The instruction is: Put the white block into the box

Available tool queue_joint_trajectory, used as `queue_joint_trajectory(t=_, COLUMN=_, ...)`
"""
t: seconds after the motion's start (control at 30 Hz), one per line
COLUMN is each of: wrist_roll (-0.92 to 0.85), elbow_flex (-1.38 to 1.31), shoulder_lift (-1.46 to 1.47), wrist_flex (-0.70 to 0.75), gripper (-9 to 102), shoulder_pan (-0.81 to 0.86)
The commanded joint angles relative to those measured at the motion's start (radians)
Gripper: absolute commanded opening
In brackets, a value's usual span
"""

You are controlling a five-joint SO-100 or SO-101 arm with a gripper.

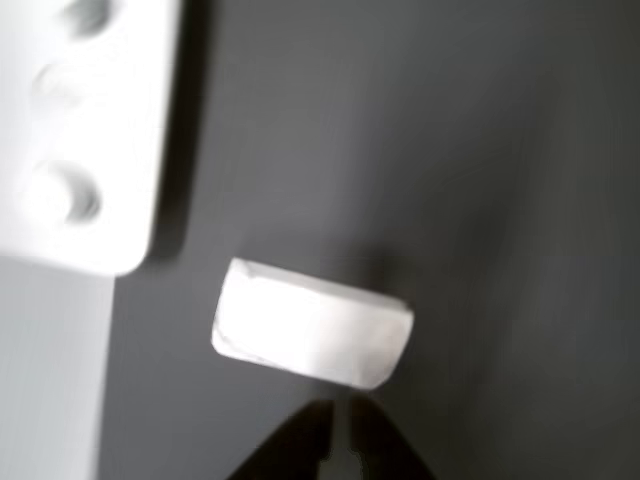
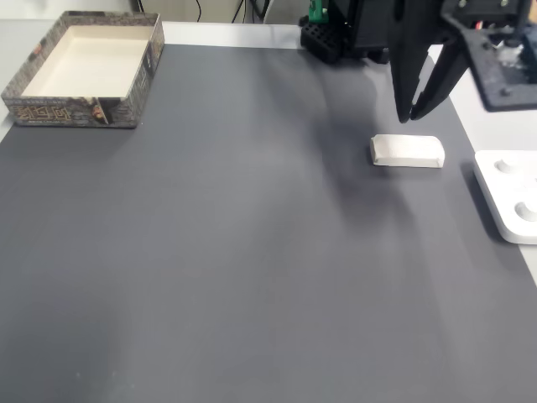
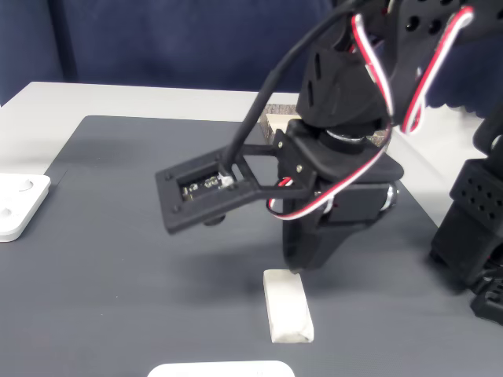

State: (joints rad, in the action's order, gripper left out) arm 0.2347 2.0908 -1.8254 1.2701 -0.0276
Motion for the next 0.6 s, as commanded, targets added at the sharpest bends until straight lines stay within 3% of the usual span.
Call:
queue_joint_trajectory(t=0.0, wrist_roll=0.242, elbow_flex=-0.069, shoulder_lift=-0.009, wrist_flex=-0.017, gripper=-2, shoulder_pan=0.023)
queue_joint_trajectory(t=0.27, wrist_roll=0.491, elbow_flex=-0.041, shoulder_lift=-0.026, wrist_flex=-0.021, gripper=-2, shoulder_pan=0.037)
queue_joint_trajectory(t=0.57, wrist_roll=1.012, elbow_flex=-0.015, shoulder_lift=-0.051, wrist_flex=-0.018, gripper=-2, shoulder_pan=0.058)
